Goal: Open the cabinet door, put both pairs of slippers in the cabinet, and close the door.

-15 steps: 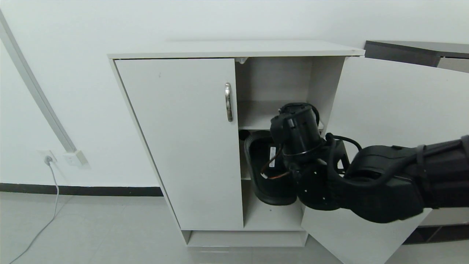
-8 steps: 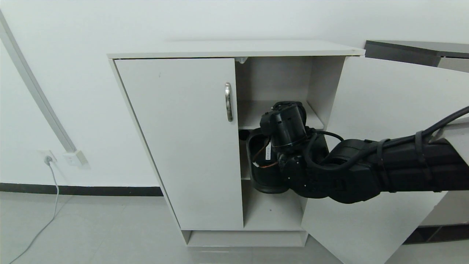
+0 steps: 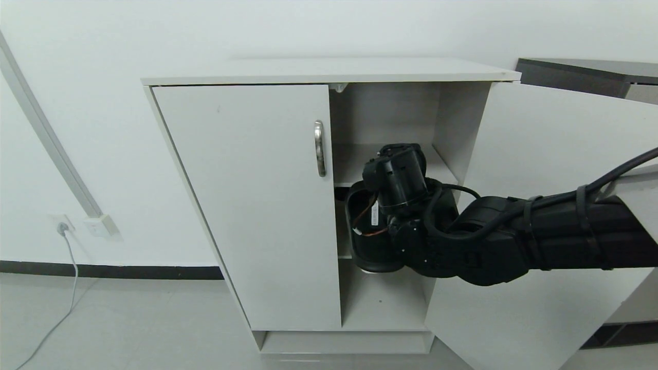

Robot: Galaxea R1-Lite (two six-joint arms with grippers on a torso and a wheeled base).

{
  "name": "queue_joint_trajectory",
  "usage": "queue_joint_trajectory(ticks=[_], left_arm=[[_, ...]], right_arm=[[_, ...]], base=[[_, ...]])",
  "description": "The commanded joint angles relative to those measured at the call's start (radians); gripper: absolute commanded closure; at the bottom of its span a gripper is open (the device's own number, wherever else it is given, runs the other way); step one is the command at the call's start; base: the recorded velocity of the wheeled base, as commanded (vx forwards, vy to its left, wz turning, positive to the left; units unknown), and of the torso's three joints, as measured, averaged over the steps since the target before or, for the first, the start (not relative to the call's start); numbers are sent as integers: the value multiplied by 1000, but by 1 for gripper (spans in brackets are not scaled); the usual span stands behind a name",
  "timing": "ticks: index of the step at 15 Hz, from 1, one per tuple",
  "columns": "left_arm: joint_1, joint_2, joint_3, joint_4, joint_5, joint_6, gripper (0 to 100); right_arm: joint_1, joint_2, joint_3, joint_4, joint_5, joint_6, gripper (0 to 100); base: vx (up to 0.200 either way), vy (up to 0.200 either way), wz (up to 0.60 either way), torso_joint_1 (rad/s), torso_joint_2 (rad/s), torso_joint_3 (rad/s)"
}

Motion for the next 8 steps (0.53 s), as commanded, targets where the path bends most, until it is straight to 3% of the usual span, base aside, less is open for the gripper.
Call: queue_joint_trajectory(ticks=[1, 8], left_arm=[[1, 1, 0, 0, 0, 0, 100], [1, 1, 0, 0, 0, 0, 100]], right_arm=[[1, -7, 2, 0, 0, -1, 100], [-24, -1, -9, -5, 0, 1, 100]], base=[[200, 0, 0, 7, 2, 2], [200, 0, 0, 3, 6, 9]])
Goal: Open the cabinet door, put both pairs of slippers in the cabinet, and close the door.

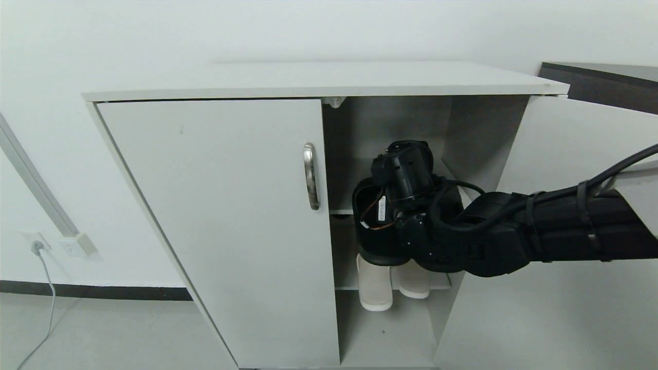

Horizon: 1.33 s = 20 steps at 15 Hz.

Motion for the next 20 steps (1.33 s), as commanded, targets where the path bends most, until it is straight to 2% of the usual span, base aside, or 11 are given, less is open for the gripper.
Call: queue_joint_trajectory(ticks=[1, 7, 15, 20], left_arm=[[1, 1, 0, 0, 0, 0, 100], [1, 1, 0, 0, 0, 0, 100], [1, 1, 0, -2, 0, 0, 100], [1, 1, 0, -2, 0, -2, 100]], right_arm=[[-7, 1, -4, -6, 0, -1, 100], [-7, 4, -4, -33, 0, -1, 100], [-76, 105, -132, -59, 26, -51, 100], [-79, 110, -135, -57, 28, -64, 100]], base=[[0, 0, 0, 0, 0, 0], [0, 0, 0, 0, 0, 0], [0, 0, 0, 0, 0, 0], [0, 0, 0, 0, 0, 0]])
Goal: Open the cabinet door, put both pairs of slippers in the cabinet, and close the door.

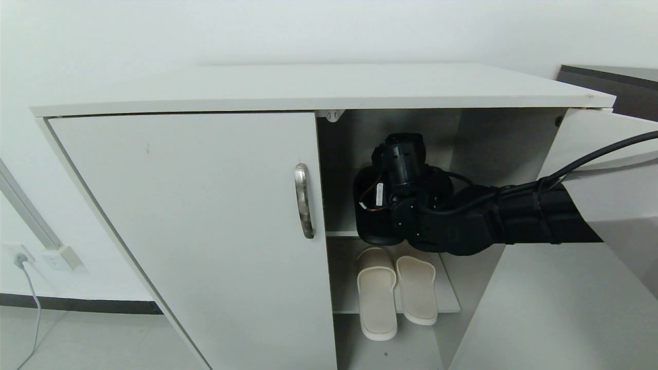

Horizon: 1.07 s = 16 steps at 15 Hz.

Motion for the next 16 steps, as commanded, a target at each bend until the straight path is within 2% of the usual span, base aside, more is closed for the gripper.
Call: queue_joint_trajectory(ticks=[1, 2, 3, 5, 12, 16], left_arm=[[1, 1, 0, 0, 0, 0, 100], [1, 1, 0, 0, 0, 0, 100], [1, 1, 0, 0, 0, 0, 100], [1, 1, 0, 0, 0, 0, 100], [1, 1, 0, 0, 0, 1, 100], [1, 1, 0, 0, 0, 1, 100]], right_arm=[[-2, 5, 2, -1, 0, 0, 100], [-2, 5, 0, -4, -1, 0, 100], [-3, 3, 0, -3, -1, 0, 0], [0, -9, 15, -1, -1, 2, 0], [66, -182, 196, -11, -10, 8, 0], [112, -265, 342, -106, -10, 2, 0]], base=[[0, 0, 0, 0, 0, 0], [0, 0, 0, 0, 0, 0], [0, 0, 0, 0, 0, 0], [0, 0, 0, 0, 0, 0], [0, 0, 0, 0, 0, 0], [0, 0, 0, 0, 0, 0]])
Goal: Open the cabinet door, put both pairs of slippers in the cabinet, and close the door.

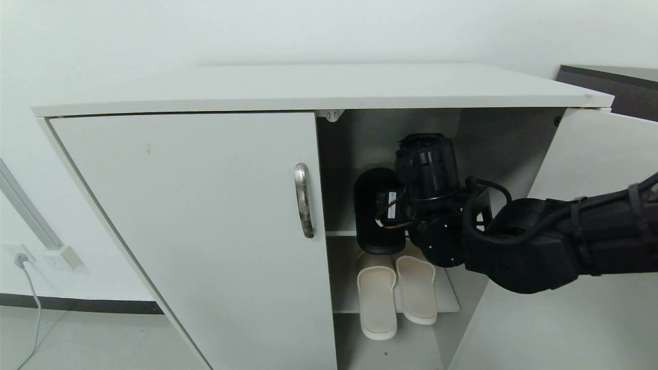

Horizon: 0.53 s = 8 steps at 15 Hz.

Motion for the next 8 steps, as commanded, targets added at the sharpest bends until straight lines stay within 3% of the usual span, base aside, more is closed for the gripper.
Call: queue_joint_trajectory(ticks=[1, 5, 8], left_arm=[[0, 1, 0, 0, 0, 0, 100], [0, 1, 0, 1, 0, 0, 100], [0, 1, 0, 0, 0, 0, 100]], right_arm=[[36, -80, 86, -32, 1, 1, 0], [140, -208, 314, -167, 21, -1, 0], [151, -224, 417, -281, 81, -28, 0]], base=[[0, 0, 0, 0, 0, 0], [0, 0, 0, 0, 0, 0], [0, 0, 0, 0, 0, 0]])
